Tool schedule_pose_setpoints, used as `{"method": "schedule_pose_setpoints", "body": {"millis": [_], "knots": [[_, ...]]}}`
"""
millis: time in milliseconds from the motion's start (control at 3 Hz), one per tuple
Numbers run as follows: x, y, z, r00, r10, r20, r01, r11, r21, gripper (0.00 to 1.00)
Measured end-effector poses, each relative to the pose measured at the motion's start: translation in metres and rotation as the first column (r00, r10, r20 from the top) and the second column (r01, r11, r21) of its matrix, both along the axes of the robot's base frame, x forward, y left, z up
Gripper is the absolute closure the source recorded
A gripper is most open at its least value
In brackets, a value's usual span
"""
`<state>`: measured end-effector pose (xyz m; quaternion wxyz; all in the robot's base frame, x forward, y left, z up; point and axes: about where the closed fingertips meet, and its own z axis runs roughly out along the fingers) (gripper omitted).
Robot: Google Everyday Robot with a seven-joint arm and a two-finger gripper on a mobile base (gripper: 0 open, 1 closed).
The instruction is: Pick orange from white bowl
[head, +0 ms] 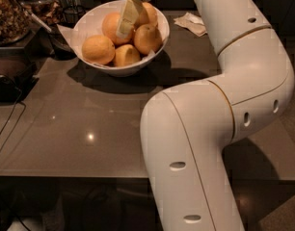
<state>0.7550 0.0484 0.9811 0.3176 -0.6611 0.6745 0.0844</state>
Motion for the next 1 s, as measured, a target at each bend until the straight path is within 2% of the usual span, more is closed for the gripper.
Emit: {"method": "schedule_pose_setpoints", "body": {"millis": [667,1000], "knots": [[-0.0029,0.0012,-0.0088,0.9992,0.007,-0.038,-0.007,1.000,0.011,0.40],[-0.0041,0.0004,-0.0125,0.9986,0.005,-0.053,-0.005,1.000,-0.002,0.39]]}}
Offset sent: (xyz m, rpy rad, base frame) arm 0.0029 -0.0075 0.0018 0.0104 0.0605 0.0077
